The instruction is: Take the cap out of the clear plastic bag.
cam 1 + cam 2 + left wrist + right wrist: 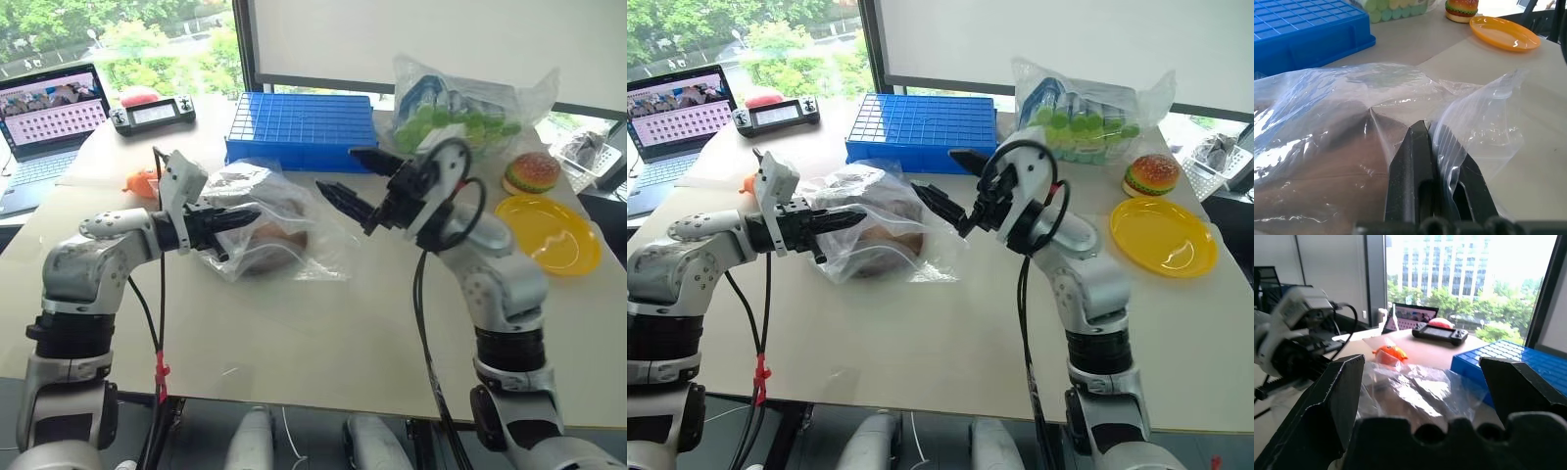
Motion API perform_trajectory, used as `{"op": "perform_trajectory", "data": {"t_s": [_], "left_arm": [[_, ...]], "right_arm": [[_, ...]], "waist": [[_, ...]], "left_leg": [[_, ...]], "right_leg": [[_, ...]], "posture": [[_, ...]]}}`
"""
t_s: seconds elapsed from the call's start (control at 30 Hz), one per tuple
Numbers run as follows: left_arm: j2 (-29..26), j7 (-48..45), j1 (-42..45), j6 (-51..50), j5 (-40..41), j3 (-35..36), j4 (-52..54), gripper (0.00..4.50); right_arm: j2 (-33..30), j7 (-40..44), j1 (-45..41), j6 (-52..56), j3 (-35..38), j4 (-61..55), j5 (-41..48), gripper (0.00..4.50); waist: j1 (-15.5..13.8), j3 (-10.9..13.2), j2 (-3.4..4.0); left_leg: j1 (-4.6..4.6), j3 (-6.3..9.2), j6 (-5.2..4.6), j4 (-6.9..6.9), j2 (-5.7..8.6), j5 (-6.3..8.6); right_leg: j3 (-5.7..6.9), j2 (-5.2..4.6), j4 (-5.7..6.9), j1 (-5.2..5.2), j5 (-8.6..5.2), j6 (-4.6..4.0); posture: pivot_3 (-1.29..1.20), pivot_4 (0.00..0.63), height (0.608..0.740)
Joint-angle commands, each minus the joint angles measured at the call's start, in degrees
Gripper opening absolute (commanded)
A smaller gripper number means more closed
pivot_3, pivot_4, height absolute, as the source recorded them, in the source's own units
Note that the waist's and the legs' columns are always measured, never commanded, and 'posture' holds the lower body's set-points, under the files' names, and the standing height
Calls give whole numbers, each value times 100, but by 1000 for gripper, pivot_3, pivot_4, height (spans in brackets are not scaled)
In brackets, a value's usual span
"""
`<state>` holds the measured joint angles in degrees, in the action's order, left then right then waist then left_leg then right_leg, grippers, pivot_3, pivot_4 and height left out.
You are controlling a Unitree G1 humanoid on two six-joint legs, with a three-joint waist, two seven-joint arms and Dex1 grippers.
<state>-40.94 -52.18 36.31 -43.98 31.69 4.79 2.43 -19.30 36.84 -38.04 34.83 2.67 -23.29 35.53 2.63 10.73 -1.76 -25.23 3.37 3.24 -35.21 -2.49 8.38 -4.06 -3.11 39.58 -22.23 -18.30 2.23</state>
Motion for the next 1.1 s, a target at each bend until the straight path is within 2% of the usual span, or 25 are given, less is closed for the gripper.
{"op": "perform_trajectory", "data": {"t_s": [0.03, 0.17, 0.27, 0.4, 0.53, 0.83, 1.03, 1.1], "left_arm": [[11, 30, 184, 58, 25, 91, 22, 12], [91, 193, 317, -55, 89, 216, -80, 12], [92, 133, 330, -169, 282, 326, 51, 12], [92, 165, 348, -210, 366, 347, 130, 12], [101, 188, 334, -246, 424, 356, 203, 12], [51, 42, 238, -456, 846, 411, 504, 12], [-36, -93, 73, -440, 916, 325, 743, 12], [-66, -120, 45, -381, 864, 295, 734, 12]], "right_arm": [[-15, 139, 82, 468, 65, -667, 1015, 4500], [-241, 399, 476, 763, -297, -933, 1309, 4500], [-30, 290, 598, 725, -612, -490, 1149, 4500], [39, 305, 584, 434, -1107, 217, 446, 4500], [255, -19, 296, 100, -1243, 1312, -297, 4500], [874, -432, -419, -849, -1132, 3594, -1371, 4500], [1249, -556, -747, -780, -810, 4229, -1328, 4500], [1248, -323, -723, -684, -751, 4185, -1196, 4500]], "waist": [[0, 0, 0], [-27, 0, 0], [-20, 0, -1], [0, 0, 0], [-4, 0, 0], [-4, 0, 0], [8, 0, 0], [3, 0, 0]], "left_leg": [[0, 0, 0, -1, 0, 0], [0, 1, 0, -1, 1, 0], [0, 1, 0, -6, 3, 0], [4, 1, -1, -7, 0, 0], [3, 0, 0, -6, 1, 0], [3, 0, 2, -3, 1, -2], [3, 0, 3, 2, 0, -2], [3, 0, 4, 1, 0, -3]], "right_leg": [[0, 0, 1, 0, 0, 0], [1, 0, 1, 2, 0, 0], [1, -1, -1, 3, 0, 1], [0, 2, 7, 3, 0, 0], [0, 1, 6, 0, 0, 0], [0, 1, 6, -1, 1, -1], [0, 1, 7, -3, 1, -2], [0, 1, 7, -3, 1, -2]], "posture": [[0, 150, 729], [0, 150, 729], [0, 150, 729], [0, 150, 729], [0, 150, 729], [0, 150, 729], [0, 150, 729], [0, 150, 729]]}}
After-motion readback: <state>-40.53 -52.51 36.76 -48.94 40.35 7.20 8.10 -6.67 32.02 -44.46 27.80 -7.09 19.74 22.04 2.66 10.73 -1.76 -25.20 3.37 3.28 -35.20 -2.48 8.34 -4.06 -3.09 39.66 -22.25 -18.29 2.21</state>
